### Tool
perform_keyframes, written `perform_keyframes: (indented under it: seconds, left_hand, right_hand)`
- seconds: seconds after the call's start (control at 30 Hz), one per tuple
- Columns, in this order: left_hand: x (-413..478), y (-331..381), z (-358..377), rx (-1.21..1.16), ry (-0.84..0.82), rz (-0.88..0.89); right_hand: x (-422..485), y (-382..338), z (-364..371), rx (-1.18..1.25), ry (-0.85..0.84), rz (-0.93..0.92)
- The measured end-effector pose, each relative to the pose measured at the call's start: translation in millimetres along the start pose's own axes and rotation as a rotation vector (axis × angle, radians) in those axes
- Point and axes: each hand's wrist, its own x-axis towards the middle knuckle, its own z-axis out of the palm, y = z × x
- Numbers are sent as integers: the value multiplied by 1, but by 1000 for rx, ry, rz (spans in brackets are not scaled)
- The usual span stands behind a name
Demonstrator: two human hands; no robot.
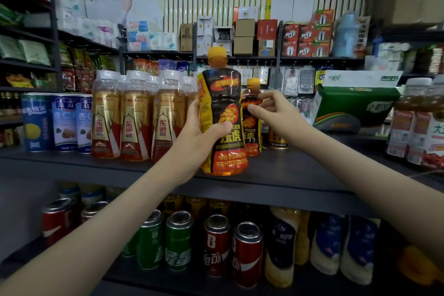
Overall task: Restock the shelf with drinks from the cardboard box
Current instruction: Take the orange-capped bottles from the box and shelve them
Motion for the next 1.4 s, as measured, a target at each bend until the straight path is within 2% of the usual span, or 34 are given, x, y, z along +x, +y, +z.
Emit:
perform_keyframes:
  seconds: [0.17, 0.3, 0.43, 0.57, 0.83, 1.13, 1.27, 1.4]
  left_hand:
    - [-1, 3, 6, 35, 15, 38]
    - [-1, 9, -7, 20, 48, 35]
    - [-4, 14, -20, 5, 75, 32]
    - [-4, 13, -29, -3, 84, 24]
    - [4, 5, -36, 36, 34, -14]
    - [8, -1, -41, 46, -15, 17]
    - [11, -6, -44, 54, -28, 33]
    - [14, -7, -45, 40, -32, 45]
  right_hand:
    - [11, 19, -12, -19, -46, 246]
    - [25, 33, 5, 87, -142, 418]
    - [40, 34, 36, 185, -108, 398]
    - [50, 40, 47, 37, -47, 377]
    - [46, 44, 17, -21, -28, 319]
    - [63, 46, 5, 74, 73, 256]
    - [68, 45, 15, 93, 55, 252]
    - [66, 52, 32, -20, -42, 257]
